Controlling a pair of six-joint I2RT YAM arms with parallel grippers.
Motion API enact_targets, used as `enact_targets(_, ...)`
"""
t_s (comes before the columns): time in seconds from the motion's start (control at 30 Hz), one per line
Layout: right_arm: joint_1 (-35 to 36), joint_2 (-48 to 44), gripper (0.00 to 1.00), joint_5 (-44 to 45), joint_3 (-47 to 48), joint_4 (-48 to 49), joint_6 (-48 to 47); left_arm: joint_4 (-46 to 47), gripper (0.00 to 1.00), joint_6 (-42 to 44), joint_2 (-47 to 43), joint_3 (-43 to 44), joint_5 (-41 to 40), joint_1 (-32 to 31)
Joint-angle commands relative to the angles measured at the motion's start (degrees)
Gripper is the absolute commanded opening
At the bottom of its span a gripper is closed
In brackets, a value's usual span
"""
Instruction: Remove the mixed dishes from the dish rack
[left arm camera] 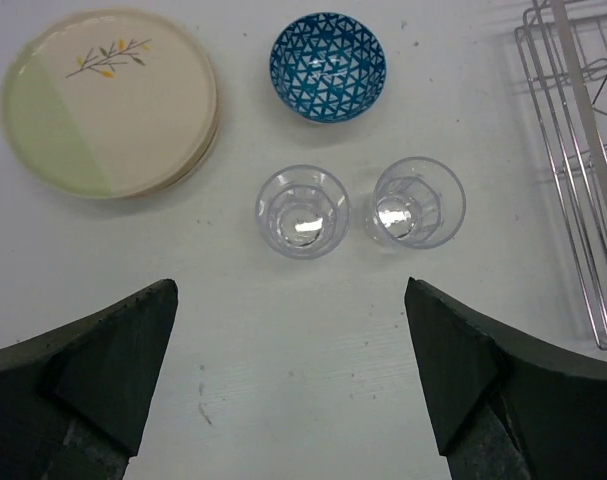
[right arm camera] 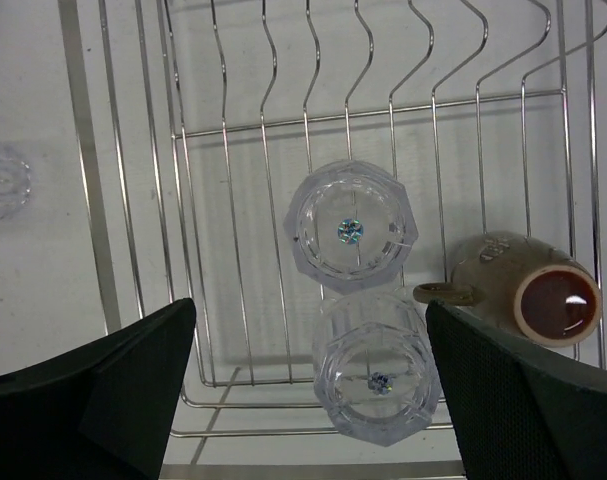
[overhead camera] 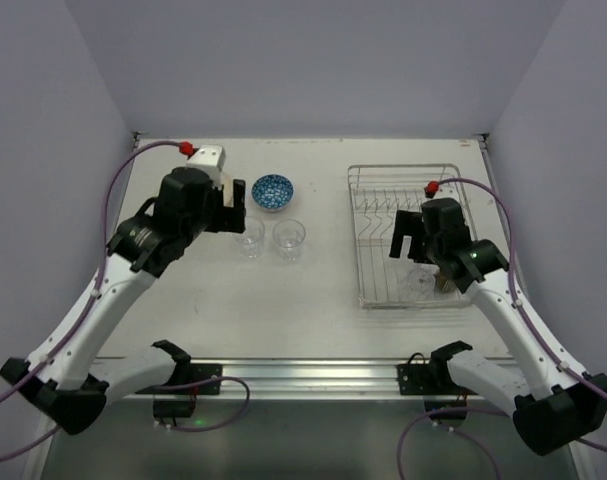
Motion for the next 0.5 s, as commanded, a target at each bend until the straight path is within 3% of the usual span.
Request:
enact_targets(0.0, -0.51, 4.71, 0.99, -0.15, 4.08, -1.49, -5.61, 7.16, 1.0, 2.0, -7.8, -9.69, -3.74, 0.4)
enact_targets(0.13, -2.35, 10.6, 0.99, 1.42, 5.57, -1.4, -10.01, 10.5, 1.0, 1.48, -13.01, -18.07, -7.08, 0.31)
enact_targets(0.23, -5.78, 15.16, 0.99, -1.12, 7.06, -0.96, -11.24, 13.67, 1.0, 0.78, -14.78, -23.77, -4.89, 0.31)
enact_targets(0.47, -7.11, 23.17, 0.98, -5.95, 9.26, -0.09, -14.05, 16.04, 1.0, 0.16, -14.69, -26.52, -0.05, 0.31)
